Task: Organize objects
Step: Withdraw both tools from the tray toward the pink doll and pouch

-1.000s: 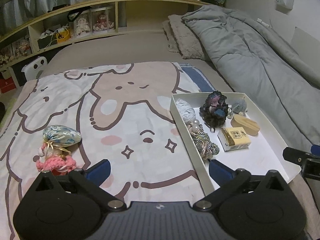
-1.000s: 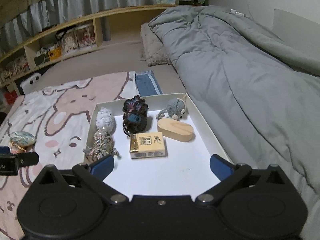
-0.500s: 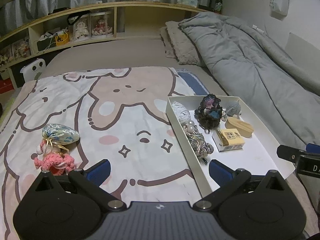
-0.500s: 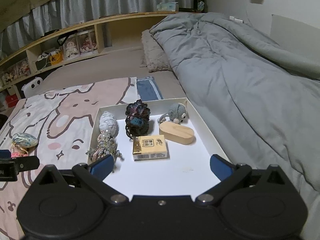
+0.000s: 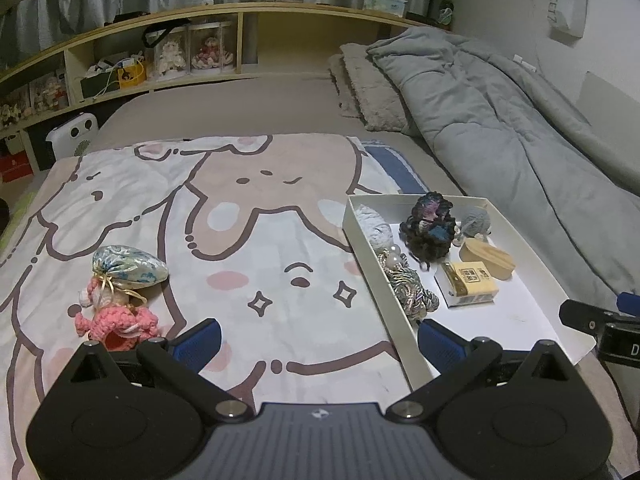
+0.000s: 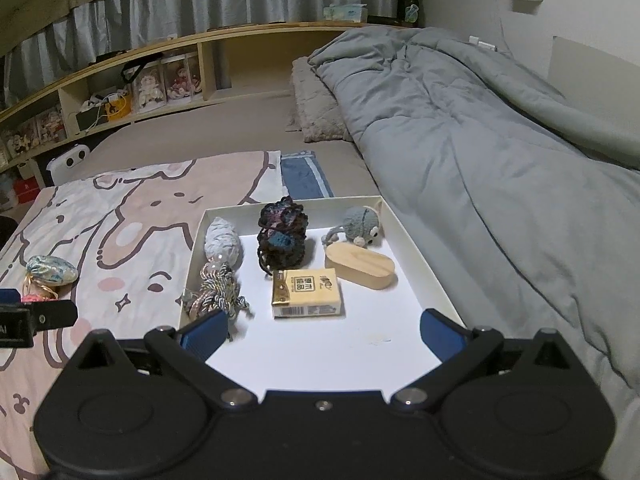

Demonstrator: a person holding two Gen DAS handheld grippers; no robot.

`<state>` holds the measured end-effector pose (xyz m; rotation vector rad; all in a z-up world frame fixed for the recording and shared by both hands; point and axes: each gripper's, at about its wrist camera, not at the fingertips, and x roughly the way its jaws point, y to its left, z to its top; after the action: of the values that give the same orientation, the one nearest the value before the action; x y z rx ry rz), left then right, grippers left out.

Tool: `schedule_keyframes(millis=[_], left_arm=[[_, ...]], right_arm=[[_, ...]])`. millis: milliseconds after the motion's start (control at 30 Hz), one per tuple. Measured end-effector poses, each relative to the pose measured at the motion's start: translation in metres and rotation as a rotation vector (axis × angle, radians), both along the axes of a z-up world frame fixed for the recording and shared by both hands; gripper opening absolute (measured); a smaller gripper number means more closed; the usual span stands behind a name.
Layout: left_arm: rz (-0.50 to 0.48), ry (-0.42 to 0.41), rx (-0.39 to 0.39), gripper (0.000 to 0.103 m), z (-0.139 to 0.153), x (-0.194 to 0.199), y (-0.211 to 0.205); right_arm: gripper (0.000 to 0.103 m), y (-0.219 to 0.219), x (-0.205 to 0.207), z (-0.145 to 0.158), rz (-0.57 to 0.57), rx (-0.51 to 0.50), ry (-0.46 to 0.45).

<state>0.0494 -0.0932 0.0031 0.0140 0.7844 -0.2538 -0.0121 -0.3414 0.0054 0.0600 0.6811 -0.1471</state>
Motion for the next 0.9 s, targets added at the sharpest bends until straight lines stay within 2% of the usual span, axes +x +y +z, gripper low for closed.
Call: schedule_keyframes(millis=[367,567,667,900], left_arm=[[0.015,0.000,0.015,0.103,-0.002,0.010,0.010],[0.059,-0.008,0.008,0.103,-0.006,0.020,0.025],[0.096,-0.023,0.015,0.103,-0.006,0.025,0.034],[0.220,-0.045,-0.032,0.103,-0.007,0.039,0.065]], right_arm=[[0.103,-0.001,0.007,-0.001,-0.018,0.037,-0.004],[0.103,0.005,0.018,-0.002,-0.011,0.043,-0.009],[0.103,0.010,0.027,-0.003,-0.001,0.060,-0.006],[0.103,0.036,0.047,-0.007,0.112,0.109,-0.016]])
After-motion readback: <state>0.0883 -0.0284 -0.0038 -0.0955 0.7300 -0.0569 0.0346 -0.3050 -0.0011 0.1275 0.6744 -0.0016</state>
